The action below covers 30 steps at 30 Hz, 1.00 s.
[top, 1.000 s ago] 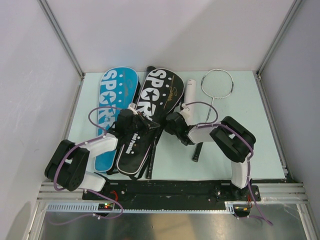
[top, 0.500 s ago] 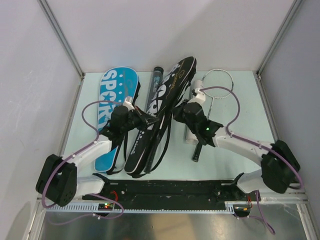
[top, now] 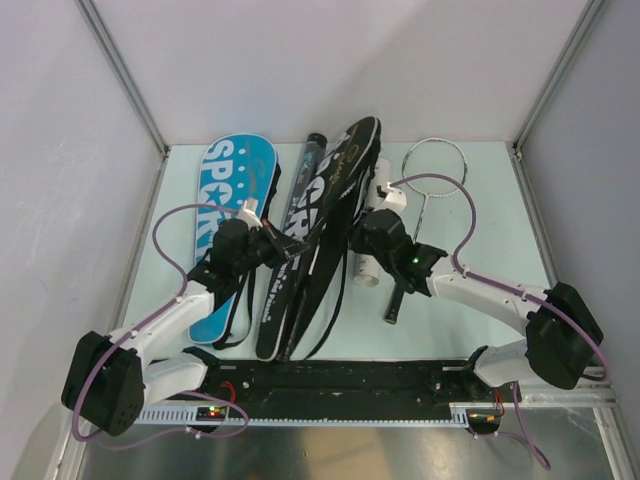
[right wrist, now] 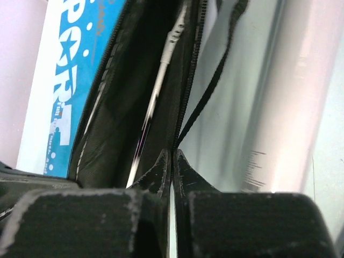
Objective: Pack up the badminton gear
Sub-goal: Adjust the racket in the racket bag.
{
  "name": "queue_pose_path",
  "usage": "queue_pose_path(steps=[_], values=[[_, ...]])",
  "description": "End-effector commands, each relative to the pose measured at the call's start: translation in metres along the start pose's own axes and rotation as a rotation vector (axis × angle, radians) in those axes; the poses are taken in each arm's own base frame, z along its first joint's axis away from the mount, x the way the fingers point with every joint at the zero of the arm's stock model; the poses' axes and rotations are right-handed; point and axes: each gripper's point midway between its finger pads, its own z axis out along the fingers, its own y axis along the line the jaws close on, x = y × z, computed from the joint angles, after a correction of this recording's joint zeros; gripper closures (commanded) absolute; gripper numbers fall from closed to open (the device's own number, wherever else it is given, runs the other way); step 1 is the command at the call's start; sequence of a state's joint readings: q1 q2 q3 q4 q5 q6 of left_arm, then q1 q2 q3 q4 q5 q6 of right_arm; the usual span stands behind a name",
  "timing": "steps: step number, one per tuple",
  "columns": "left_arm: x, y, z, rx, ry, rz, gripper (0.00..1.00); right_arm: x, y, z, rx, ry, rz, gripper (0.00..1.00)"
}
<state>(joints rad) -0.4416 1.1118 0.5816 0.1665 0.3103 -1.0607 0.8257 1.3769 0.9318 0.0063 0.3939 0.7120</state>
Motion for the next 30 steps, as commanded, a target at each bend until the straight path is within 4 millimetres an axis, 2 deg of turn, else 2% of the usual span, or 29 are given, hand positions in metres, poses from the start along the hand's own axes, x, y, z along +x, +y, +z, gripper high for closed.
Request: queue_pose_path(steps=[1,6,7,10,12,14,19,22,24,26,30], values=[[-0.007,0.009,-0.012,-0.086,-0.005,0.115,1.00,-0.035,0.001,0.000,0.006,-0.092,0.005,1.00],[-0.024,0.021,-0.026,-0.201,-0.010,0.205,1.00,-0.057,0.001,-0.008,-0.011,-0.135,0.043,1.00],[-0.028,0.022,-0.027,-0.205,-0.015,0.204,1.00,-0.055,0.003,-0.008,-0.022,-0.125,0.049,1.00],[-0.032,0.029,-0.031,-0.235,-0.024,0.223,1.00,-0.030,0.007,0.000,-0.038,-0.051,0.031,1.00],[-0.030,0.038,-0.031,-0.264,-0.012,0.238,1.00,-0.017,0.008,0.003,-0.037,-0.019,0.020,1.00],[-0.024,0.049,-0.030,-0.284,0.017,0.241,1.00,-0.012,0.009,0.003,-0.045,-0.012,0.018,1.00],[-0.014,0.058,-0.029,-0.285,0.079,0.226,1.00,-0.037,0.023,-0.012,-0.097,-0.072,0.028,1.00],[-0.030,0.039,-0.029,-0.236,0.088,0.210,1.00,-0.057,0.035,-0.022,-0.115,-0.100,0.005,1.00],[-0.043,0.027,-0.033,-0.221,0.065,0.218,1.00,-0.058,0.032,-0.024,-0.104,-0.086,-0.001,1.00],[-0.047,0.026,-0.037,-0.232,0.041,0.230,1.00,-0.054,0.024,-0.021,-0.076,-0.065,-0.002,1.00],[-0.033,0.061,-0.036,-0.310,0.091,0.241,1.00,-0.031,0.005,-0.006,-0.032,-0.010,0.004,1.00]])
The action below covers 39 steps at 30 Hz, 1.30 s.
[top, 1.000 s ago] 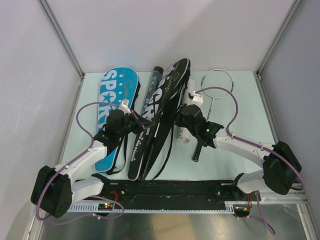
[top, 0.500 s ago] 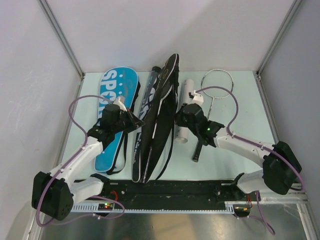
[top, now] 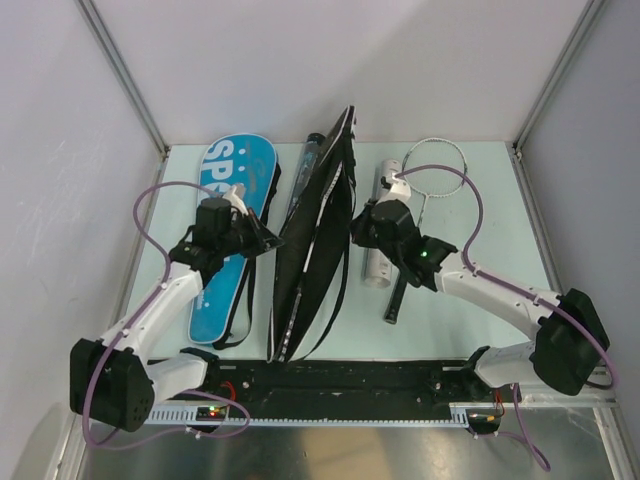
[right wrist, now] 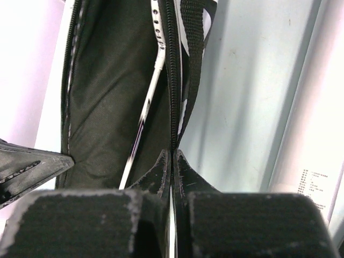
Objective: Pack up the badminton gear
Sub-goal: Adjust the racket in the racket bag.
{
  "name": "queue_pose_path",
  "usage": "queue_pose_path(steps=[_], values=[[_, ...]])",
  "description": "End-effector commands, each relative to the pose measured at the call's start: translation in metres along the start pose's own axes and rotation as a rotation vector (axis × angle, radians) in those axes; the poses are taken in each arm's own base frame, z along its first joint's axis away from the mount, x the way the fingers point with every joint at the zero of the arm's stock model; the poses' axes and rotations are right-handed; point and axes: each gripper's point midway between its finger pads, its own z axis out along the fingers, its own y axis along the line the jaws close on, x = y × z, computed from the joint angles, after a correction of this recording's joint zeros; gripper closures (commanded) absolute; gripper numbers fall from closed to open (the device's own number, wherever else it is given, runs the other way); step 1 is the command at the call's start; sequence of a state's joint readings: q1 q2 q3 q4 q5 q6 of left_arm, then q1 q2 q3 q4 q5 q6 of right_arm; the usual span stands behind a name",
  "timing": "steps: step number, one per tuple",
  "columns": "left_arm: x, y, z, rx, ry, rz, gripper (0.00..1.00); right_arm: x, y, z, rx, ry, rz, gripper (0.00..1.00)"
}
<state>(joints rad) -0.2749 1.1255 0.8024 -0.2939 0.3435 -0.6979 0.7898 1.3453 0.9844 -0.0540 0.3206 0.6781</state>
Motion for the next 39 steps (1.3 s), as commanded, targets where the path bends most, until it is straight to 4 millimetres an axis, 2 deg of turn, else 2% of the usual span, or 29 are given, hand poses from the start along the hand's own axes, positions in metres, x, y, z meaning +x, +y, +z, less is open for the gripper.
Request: queue_pose_path(steps=[1,4,7,11,13,15,18,21,25,27,29,32,33,35,39], values=[[0.018,0.032,0.004,-0.080,0.064,0.039,1.00,-0.008,-0.008,0.005,0.017,-0.020,0.020,1.00],[0.022,0.040,0.005,-0.093,0.080,0.049,1.00,-0.010,-0.015,0.007,0.027,-0.027,0.032,1.00],[0.019,0.031,0.004,-0.058,0.089,0.056,1.00,-0.012,-0.015,0.009,0.021,-0.034,0.023,1.00],[0.019,0.019,0.006,0.019,0.153,0.024,1.00,0.019,-0.023,0.027,0.048,0.046,-0.021,1.00],[0.016,0.028,0.005,-0.041,0.137,0.058,1.00,0.029,-0.030,0.033,0.071,0.067,-0.028,1.00],[0.010,0.033,0.001,-0.085,0.113,0.093,1.00,0.028,-0.032,0.033,0.079,0.063,-0.035,1.00],[0.004,0.035,-0.001,-0.110,0.106,0.121,1.00,0.013,-0.025,0.030,0.055,0.014,-0.035,1.00],[0.017,0.026,0.006,-0.039,0.183,0.090,1.00,0.011,-0.018,0.031,0.026,0.011,-0.030,1.00],[0.028,0.029,0.016,-0.028,0.248,0.058,1.00,0.018,-0.019,0.036,0.023,0.032,-0.015,1.00],[0.027,0.017,0.016,0.028,0.262,0.036,1.00,0.014,-0.018,0.032,0.012,0.033,0.007,1.00],[0.022,-0.008,0.009,0.122,0.260,-0.003,1.00,0.000,-0.012,0.017,-0.009,0.025,0.038,1.00],[0.000,-0.031,-0.006,0.161,0.160,0.023,1.00,-0.028,0.004,-0.010,-0.056,-0.020,0.071,1.00],[-0.010,-0.029,-0.007,0.135,0.112,0.039,1.00,-0.035,0.011,-0.017,-0.083,-0.030,0.085,1.00],[-0.014,-0.015,-0.003,0.067,0.075,0.042,1.00,-0.038,0.020,-0.024,-0.119,-0.041,0.097,1.00],[0.018,0.010,0.017,0.034,0.201,-0.009,1.00,-0.015,0.028,-0.012,-0.156,-0.021,0.091,1.00]])
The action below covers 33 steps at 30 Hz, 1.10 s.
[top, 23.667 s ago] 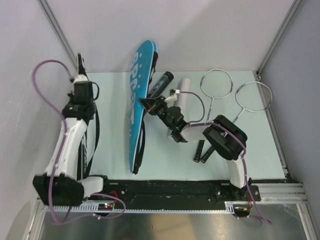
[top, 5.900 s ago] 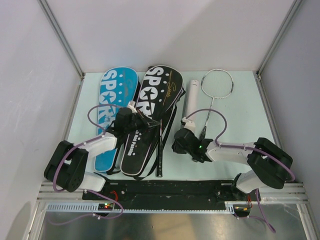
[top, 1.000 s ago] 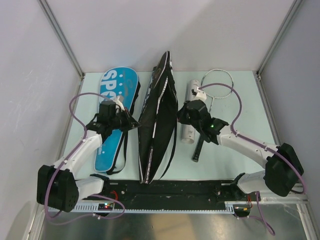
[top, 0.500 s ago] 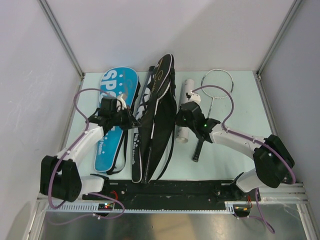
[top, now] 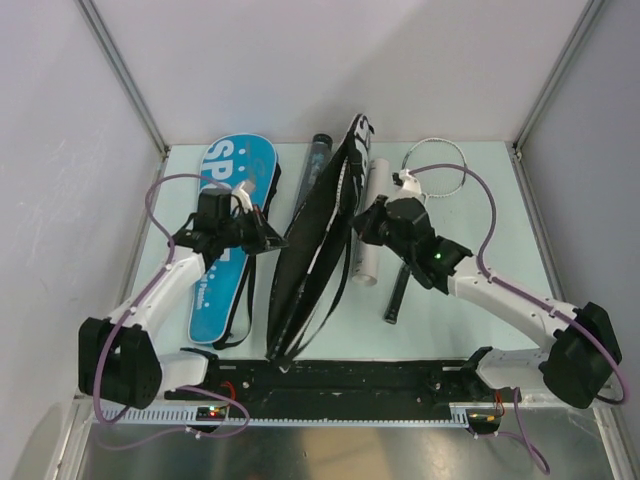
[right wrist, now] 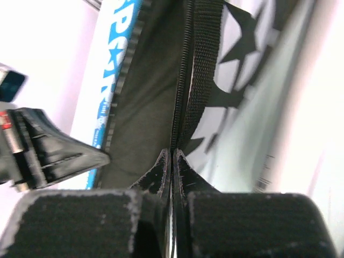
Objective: Pack up the badminton gear
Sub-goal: Adjust the racket in the racket bag.
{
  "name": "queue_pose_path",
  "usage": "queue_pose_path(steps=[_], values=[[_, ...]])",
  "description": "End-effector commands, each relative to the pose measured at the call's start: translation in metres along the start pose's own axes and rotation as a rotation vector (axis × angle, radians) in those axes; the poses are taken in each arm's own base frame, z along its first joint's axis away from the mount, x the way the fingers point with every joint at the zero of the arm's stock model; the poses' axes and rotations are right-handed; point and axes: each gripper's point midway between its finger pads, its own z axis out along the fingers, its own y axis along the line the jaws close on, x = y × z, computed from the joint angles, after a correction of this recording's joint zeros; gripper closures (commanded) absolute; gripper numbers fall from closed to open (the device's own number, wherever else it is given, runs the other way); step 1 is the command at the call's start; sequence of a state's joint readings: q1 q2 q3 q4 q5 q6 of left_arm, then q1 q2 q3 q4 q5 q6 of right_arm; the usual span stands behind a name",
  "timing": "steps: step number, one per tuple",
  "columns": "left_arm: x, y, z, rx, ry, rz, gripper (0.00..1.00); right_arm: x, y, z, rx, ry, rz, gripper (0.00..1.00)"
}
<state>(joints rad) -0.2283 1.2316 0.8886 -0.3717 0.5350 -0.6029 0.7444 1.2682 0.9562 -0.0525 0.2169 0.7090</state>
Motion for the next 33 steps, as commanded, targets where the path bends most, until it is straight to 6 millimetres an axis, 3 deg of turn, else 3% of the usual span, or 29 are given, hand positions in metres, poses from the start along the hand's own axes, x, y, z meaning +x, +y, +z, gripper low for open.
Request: queue_pose_path(steps=[1,4,8,17,26,30,33], values=[[0.015,0.021,0.018,-0.039,0.064,-0.047,1.00,0.005,0.023,0.011,-0.083,-0.017,0.032,1.00],[0.020,0.008,0.019,0.044,0.078,-0.061,1.00,0.021,0.020,0.027,-0.078,0.002,0.032,1.00],[0.012,-0.004,0.014,0.083,0.050,-0.046,1.00,0.025,0.008,0.041,-0.017,-0.009,0.013,1.00],[-0.005,-0.025,-0.003,0.117,-0.024,0.019,1.00,0.026,-0.018,0.047,0.056,0.004,-0.025,1.00],[0.006,-0.011,0.007,0.101,0.027,0.040,1.00,0.039,-0.036,0.053,0.085,0.060,-0.055,1.00],[0.007,-0.005,0.011,0.090,0.040,0.043,1.00,0.037,-0.027,0.047,0.047,0.067,-0.063,0.98],[0.009,-0.002,0.014,0.090,0.058,0.027,1.00,0.036,-0.018,0.042,0.021,0.065,-0.064,0.89]])
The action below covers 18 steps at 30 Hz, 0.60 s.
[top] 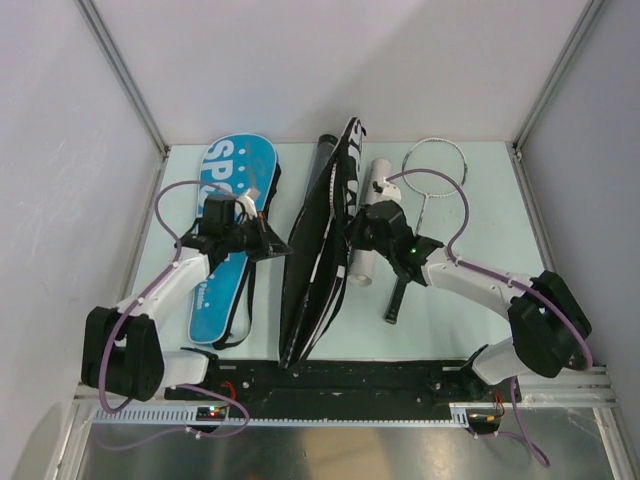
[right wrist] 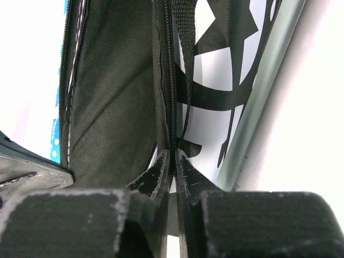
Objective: Pack up the badminton gear
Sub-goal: Adjust the racket in the racket bag.
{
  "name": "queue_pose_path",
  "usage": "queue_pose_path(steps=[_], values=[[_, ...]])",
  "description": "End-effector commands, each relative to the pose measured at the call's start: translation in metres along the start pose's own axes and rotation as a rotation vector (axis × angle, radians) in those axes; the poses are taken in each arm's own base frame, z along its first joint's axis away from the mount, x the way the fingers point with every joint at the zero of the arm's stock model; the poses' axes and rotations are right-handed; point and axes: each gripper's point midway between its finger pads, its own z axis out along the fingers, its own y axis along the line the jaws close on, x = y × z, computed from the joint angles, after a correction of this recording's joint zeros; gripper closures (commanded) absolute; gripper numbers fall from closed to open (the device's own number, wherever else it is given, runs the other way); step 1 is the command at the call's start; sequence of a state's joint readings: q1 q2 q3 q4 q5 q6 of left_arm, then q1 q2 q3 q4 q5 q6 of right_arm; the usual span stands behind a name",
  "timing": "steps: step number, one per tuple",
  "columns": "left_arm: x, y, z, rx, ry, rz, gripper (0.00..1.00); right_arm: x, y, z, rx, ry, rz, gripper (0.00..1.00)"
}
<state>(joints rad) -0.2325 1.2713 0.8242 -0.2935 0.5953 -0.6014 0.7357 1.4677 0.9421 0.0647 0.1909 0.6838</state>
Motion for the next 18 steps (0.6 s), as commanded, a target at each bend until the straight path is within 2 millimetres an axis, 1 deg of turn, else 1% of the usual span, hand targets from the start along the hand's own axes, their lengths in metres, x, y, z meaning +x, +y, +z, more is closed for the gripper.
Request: queue_pose_path(steps=[1,6,9,10,14,18], values=[[-0.008,-0.010,0.000,0.050,0.006,0.036,1.00,-0.008,0.010,-0.011,-0.034,-0.020,-0.020,0.86],[-0.010,-0.015,-0.002,0.060,-0.003,0.048,1.00,-0.015,0.022,-0.025,-0.053,-0.031,-0.010,0.72],[-0.010,-0.016,-0.003,0.067,-0.003,0.054,1.00,-0.024,0.039,-0.038,-0.076,-0.071,-0.025,0.68],[-0.010,-0.017,-0.003,0.068,-0.002,0.054,1.00,-0.024,0.047,-0.042,-0.089,-0.079,-0.033,0.67],[-0.009,-0.016,-0.002,0.068,0.003,0.050,1.00,-0.017,0.071,-0.055,-0.124,-0.071,-0.070,0.66],[-0.010,-0.017,-0.003,0.069,0.000,0.050,1.00,0.001,0.094,-0.056,-0.162,-0.049,-0.103,0.66]])
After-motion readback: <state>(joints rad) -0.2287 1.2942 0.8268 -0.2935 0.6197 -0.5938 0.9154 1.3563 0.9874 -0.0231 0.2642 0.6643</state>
